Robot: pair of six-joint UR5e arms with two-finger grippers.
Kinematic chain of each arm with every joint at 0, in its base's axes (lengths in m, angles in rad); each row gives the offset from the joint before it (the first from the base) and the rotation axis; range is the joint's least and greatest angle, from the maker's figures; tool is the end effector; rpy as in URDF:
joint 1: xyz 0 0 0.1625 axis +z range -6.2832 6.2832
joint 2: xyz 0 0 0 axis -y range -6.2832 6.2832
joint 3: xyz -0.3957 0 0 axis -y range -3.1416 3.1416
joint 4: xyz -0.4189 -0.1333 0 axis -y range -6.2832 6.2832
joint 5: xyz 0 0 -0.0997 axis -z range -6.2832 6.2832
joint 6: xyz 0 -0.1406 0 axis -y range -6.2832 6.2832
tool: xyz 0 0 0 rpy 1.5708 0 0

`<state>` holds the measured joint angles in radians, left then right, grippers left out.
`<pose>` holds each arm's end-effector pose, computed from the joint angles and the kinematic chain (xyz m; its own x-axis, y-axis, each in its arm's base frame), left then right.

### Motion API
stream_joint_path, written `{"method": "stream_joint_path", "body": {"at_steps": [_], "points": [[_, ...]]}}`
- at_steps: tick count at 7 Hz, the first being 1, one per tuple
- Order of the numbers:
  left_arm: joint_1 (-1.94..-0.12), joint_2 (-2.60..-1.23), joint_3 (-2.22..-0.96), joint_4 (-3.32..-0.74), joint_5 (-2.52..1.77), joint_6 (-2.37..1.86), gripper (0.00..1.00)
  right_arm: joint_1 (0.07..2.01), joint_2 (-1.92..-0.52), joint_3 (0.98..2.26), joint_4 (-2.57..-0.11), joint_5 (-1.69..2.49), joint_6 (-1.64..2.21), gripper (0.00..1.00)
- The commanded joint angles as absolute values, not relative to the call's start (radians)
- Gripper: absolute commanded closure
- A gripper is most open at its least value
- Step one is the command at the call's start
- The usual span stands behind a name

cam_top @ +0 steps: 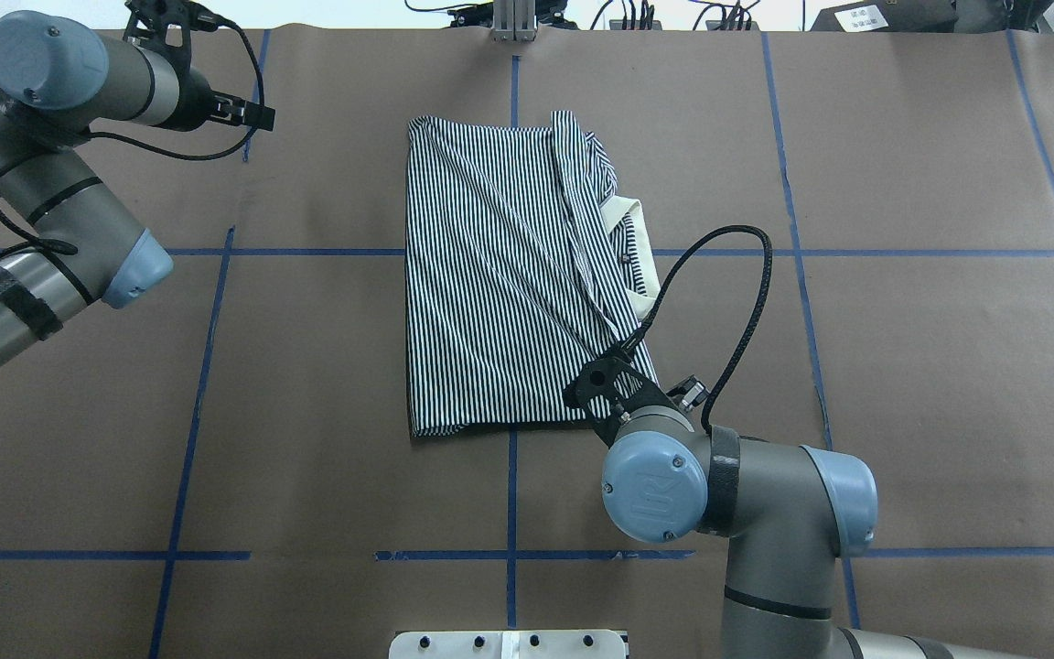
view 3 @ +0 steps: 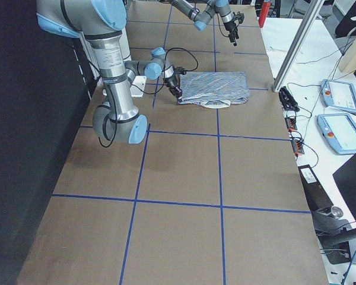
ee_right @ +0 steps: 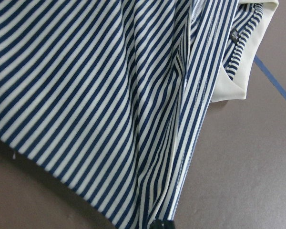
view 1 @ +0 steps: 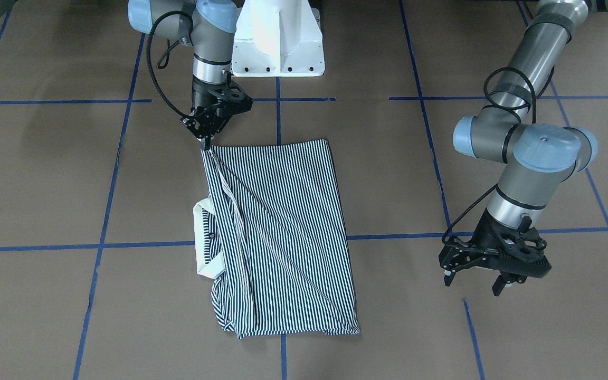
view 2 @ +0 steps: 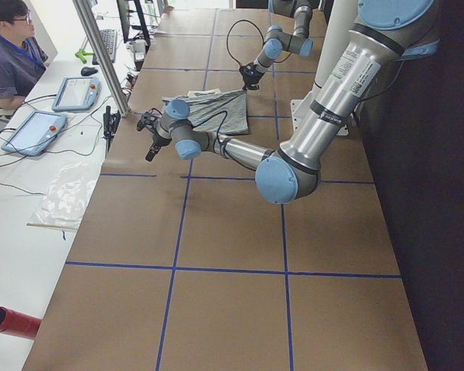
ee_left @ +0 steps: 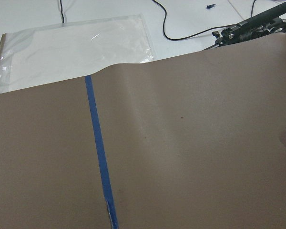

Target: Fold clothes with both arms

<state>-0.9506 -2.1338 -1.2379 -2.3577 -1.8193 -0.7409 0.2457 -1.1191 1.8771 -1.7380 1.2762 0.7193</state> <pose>0.3773 -0.6981 0.3885 0.6986 0.2524 -0.6695 0.2248 0.8109 0.5403 -0.5733 -0.3233 0.2867 0.8239 -0.5356 0.1856 0.3493 0.7376 0.5779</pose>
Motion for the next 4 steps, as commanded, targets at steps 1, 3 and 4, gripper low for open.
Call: {"method": "stream_joint_path", "body": {"at_steps": [1,3,4], "points": [[-0.95,-2.134,-1.238,-2.358,-1.819,-0.741,0.0,0.242,-1.121,1.905,-1.738,1.276,0.782,0.29],[-0.95,-2.135,-1.238,-2.358,-1.819,-0.741,0.0,0.296,-1.101,1.928,-1.736,1.326,0.778,0.29],[-0.95,-2.135,-1.238,-2.356,-1.819,-0.741,0.0,0.331,-1.056,1.915,-1.738,1.336,0.776,0.29]]}}
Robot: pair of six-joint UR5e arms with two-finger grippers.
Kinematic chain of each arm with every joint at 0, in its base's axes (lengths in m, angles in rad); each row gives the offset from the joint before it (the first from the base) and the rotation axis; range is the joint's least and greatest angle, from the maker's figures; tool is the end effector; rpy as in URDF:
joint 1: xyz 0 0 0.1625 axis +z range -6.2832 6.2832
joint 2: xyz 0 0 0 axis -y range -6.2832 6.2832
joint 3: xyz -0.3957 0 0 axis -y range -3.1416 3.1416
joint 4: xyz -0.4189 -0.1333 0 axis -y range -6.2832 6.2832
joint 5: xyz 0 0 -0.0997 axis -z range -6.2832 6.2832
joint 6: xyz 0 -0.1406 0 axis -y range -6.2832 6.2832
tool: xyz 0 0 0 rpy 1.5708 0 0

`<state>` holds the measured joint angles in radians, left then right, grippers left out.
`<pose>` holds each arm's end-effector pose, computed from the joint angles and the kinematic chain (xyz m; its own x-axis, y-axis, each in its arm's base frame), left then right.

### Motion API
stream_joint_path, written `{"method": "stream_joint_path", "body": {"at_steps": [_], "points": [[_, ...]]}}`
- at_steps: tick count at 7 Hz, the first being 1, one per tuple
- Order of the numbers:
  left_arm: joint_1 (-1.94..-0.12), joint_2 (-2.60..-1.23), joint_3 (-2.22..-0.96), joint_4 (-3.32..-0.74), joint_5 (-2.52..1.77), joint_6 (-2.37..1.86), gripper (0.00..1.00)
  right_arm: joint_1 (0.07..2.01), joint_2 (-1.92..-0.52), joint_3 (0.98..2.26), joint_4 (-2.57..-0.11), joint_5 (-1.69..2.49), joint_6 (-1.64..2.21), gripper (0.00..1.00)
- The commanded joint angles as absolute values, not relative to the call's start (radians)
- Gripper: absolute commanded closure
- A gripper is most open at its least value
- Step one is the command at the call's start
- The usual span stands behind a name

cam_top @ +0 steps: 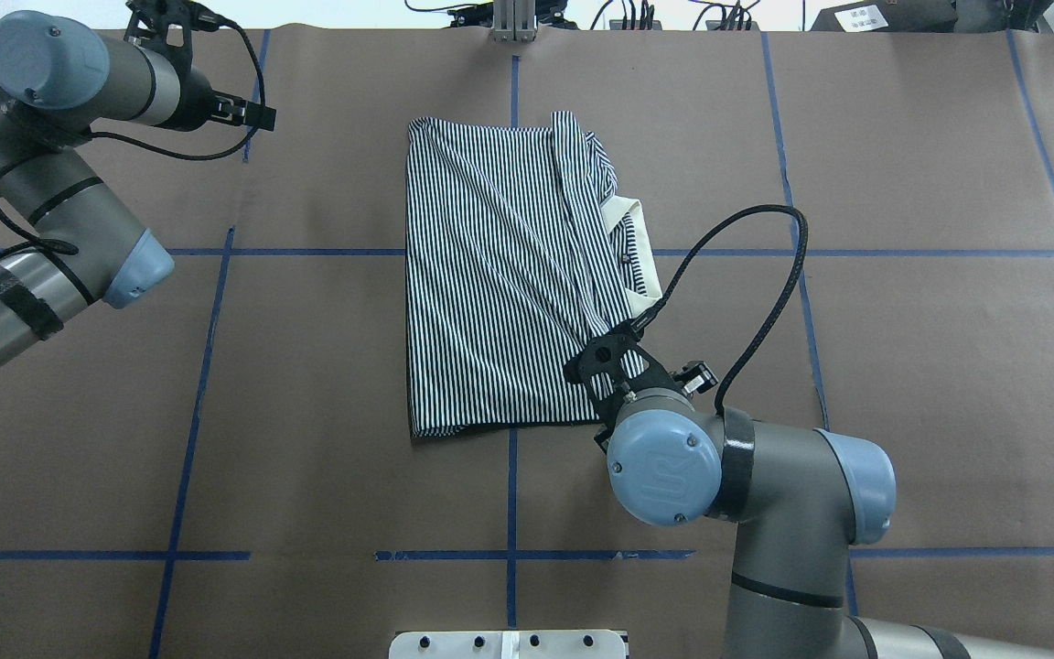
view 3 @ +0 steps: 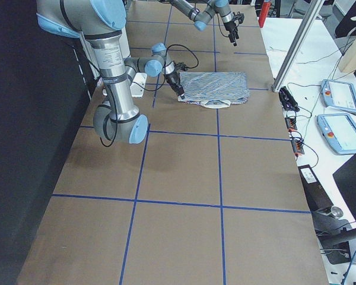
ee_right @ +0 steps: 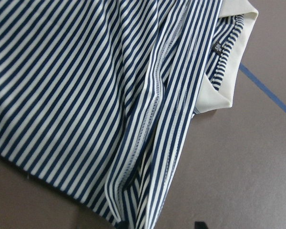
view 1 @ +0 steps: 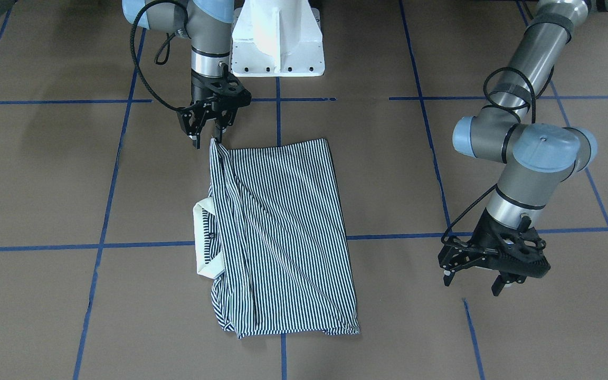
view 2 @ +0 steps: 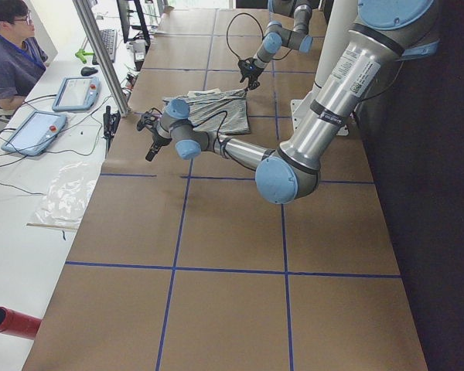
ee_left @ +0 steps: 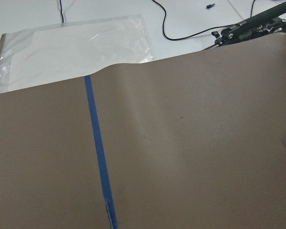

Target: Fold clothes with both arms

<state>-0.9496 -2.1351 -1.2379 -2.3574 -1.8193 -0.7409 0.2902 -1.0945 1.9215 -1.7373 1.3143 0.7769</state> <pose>0.3782 -0.6980 0.3875 0.6980 0.2537 -0.6697 0.2243 0.8107 0.5408 -0.5526 -0.3414 0.2521 0.8342 -0.4707 0.2873 0.2410 0.7797 0.5779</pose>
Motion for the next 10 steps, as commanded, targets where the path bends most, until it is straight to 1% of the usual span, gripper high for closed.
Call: {"method": "stream_joint_path", "body": {"at_steps": [1,2,3,6,7,9,10], "points": [[-0.95,-2.135,-1.238,-2.356,-1.819,-0.741,0.0,0.357,-1.005,1.866,-1.738,1.347,0.773,0.3],[-0.948,-2.135,-1.238,-2.356,-1.819,-0.741,0.0,0.38,-0.95,1.805,-1.738,1.356,0.767,0.31],[-0.95,-2.134,-1.238,-2.358,-1.819,-0.741,0.0,0.394,-0.939,1.796,-1.736,1.388,0.738,0.31],[-0.948,-2.134,-1.238,-2.358,-1.819,-0.741,0.0,0.39,-0.979,1.821,-1.738,1.405,0.733,0.31],[-0.948,-2.134,-1.238,-2.358,-1.819,-0.741,0.0,0.397,-0.957,1.778,-1.735,1.402,0.735,0.33],[-0.948,-2.135,-1.238,-2.358,-1.819,-0.741,0.0,0.432,-0.849,1.628,-1.718,1.405,0.732,0.44],[-0.948,-2.135,-1.238,-2.358,-1.819,-0.741,0.0,0.433,-0.842,1.568,-1.622,1.404,0.732,0.48]]}}
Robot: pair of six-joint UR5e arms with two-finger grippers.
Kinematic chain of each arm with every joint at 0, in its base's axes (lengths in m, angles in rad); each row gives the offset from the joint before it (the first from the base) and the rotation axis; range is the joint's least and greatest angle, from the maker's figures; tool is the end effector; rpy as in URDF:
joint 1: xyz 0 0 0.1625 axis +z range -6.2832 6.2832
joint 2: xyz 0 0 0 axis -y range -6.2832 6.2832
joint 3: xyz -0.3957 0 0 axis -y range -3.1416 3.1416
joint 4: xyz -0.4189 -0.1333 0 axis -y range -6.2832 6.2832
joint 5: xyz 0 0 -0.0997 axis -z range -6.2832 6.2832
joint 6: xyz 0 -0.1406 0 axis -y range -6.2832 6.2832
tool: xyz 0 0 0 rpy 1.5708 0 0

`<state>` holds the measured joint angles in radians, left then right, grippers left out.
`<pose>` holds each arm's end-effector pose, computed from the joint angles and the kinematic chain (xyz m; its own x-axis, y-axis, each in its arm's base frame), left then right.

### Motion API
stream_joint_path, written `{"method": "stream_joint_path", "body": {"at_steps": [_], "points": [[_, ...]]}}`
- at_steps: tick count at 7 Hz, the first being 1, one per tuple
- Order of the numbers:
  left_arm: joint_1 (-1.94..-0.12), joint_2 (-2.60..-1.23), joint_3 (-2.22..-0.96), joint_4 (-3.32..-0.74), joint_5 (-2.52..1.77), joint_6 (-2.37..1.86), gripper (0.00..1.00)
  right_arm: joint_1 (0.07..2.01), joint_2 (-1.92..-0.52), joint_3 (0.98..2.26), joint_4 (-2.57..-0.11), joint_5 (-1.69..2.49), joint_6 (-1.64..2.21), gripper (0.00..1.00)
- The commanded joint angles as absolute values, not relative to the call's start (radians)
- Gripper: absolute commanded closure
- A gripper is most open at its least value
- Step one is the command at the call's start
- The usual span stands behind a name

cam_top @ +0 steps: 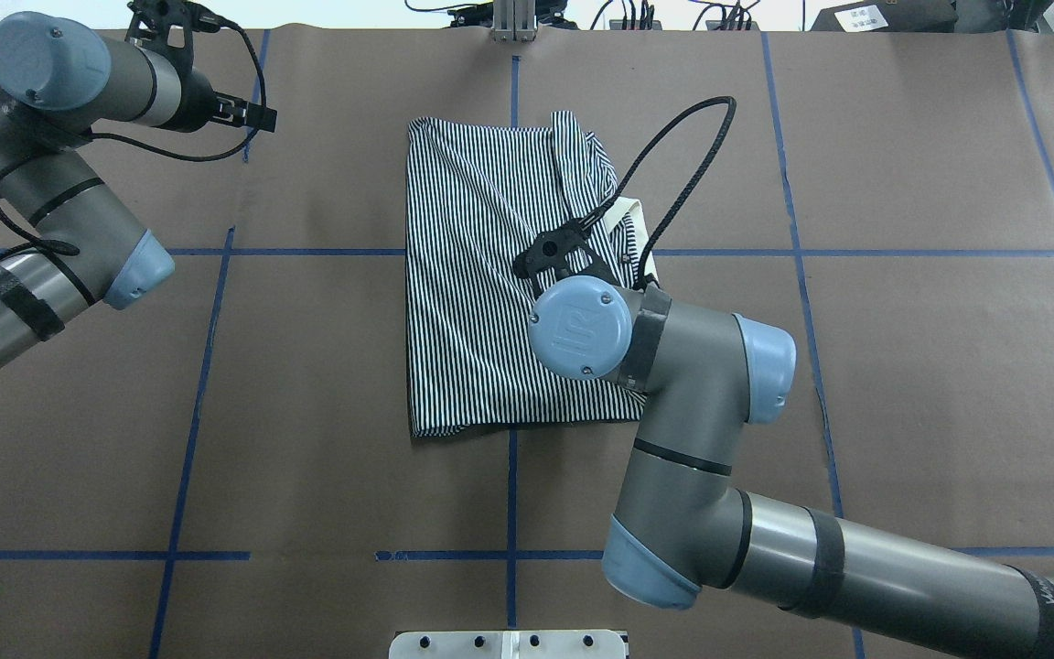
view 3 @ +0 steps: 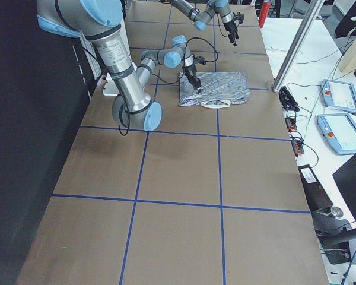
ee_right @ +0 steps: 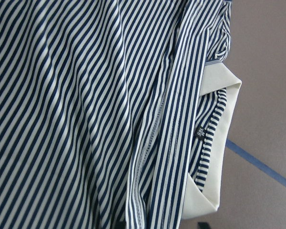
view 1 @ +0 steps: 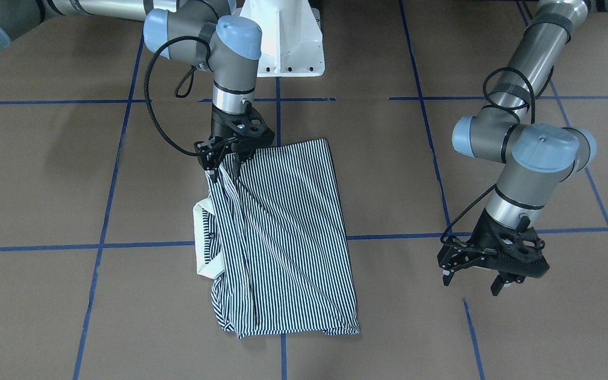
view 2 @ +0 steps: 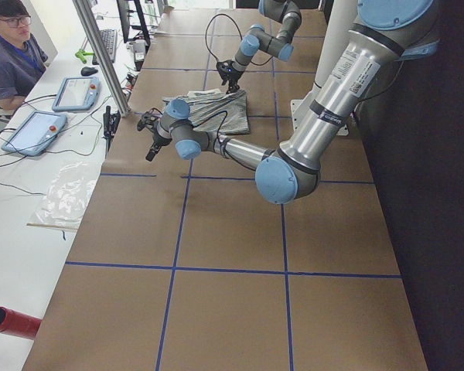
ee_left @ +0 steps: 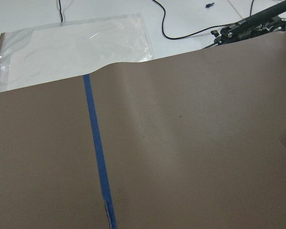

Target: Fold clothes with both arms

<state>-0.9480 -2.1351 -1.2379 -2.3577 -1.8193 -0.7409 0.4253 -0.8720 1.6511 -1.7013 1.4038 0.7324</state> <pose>0.3793 -0.6974 0.3874 0.6974 0.2549 -0.6698 0.2231 0.8109 0.5410 -0.5874 -0.4381 0.2214 0.8559 -0.4172 0.3054 0.2066 0.8174 0.5377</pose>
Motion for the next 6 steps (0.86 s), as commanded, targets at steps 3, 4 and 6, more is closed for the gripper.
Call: {"method": "stream_joint_path", "body": {"at_steps": [3,4,6], "points": [[-0.948,-2.135,-1.238,-2.358,-1.819,-0.741,0.0,0.433,-0.828,1.514,-1.594,1.407,0.726,0.54],[-0.948,-2.134,-1.238,-2.358,-1.819,-0.742,0.0,0.433,-0.83,1.514,-1.6,1.411,0.719,0.56],[-0.948,-2.134,-1.238,-2.358,-1.819,-0.741,0.0,0.433,-0.838,1.514,-1.603,1.416,0.701,0.86]]}}
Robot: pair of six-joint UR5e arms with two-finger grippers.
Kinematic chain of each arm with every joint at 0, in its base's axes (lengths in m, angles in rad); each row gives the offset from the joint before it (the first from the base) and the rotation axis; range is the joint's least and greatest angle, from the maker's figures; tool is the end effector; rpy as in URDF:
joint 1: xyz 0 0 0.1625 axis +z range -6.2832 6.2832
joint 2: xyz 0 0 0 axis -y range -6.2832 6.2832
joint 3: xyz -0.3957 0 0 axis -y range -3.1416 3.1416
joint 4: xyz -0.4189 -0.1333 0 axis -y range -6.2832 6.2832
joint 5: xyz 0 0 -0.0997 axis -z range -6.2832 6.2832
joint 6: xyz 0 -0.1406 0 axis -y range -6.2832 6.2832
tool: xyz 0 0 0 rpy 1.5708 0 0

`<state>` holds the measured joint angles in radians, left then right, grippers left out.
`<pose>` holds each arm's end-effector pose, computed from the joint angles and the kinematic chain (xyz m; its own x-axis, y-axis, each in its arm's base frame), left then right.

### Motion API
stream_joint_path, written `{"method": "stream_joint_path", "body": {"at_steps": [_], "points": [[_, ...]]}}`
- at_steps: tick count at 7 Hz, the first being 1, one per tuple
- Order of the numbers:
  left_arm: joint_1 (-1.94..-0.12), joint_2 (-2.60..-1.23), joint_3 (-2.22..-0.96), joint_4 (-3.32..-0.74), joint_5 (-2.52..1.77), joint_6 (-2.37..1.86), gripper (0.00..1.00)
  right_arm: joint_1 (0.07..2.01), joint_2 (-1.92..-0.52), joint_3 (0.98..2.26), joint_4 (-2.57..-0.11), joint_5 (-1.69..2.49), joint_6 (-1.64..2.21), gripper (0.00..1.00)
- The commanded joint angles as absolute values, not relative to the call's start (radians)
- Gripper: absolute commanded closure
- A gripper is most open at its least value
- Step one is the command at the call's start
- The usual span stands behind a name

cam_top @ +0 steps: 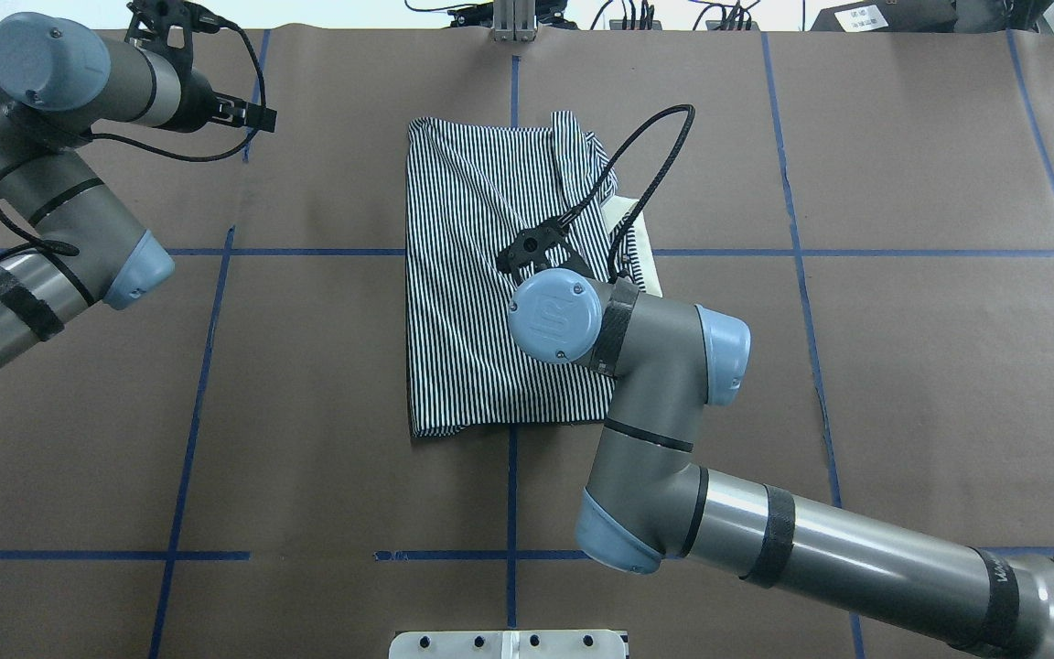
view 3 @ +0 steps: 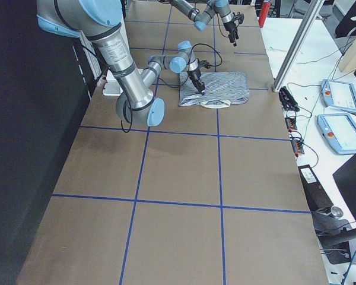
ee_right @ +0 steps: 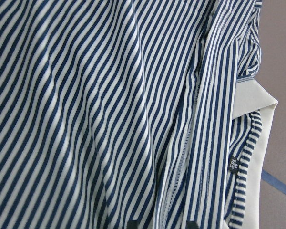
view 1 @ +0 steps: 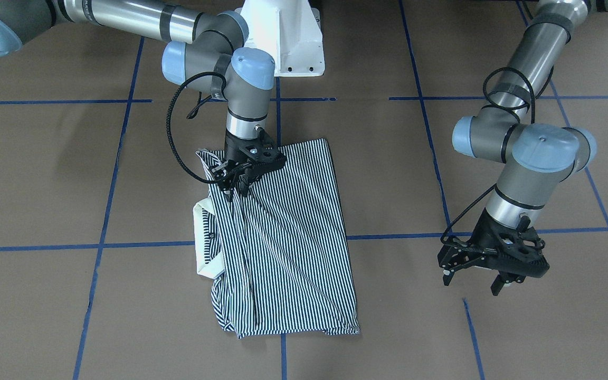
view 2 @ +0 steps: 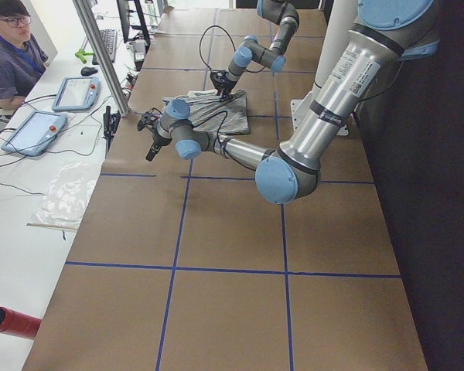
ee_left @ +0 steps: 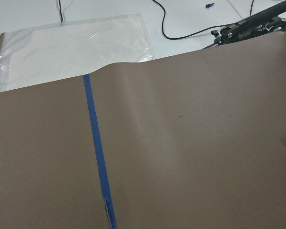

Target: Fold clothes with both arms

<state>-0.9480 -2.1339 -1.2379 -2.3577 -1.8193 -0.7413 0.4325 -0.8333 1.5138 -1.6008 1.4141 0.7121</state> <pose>0.3791 -0.6972 0.3884 0.6978 0.2540 -0.6698 0.2230 0.8115 0.5401 -0.6205 -0.4574 0.2420 0.8505 -0.4309 0.3017 0.2203 0.8126 0.5396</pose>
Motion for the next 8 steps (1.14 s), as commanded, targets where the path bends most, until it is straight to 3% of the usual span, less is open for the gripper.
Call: {"method": "stream_joint_path", "body": {"at_steps": [1,8], "points": [[-0.948,-2.135,-1.238,-2.358,-1.819,-0.741,0.0,0.433,-0.839,1.514,-1.618,1.417,0.681,1.0],[-0.948,-2.134,-1.238,-2.356,-1.819,-0.741,0.0,0.526,-0.899,1.615,-1.813,1.43,0.595,1.0]]}}
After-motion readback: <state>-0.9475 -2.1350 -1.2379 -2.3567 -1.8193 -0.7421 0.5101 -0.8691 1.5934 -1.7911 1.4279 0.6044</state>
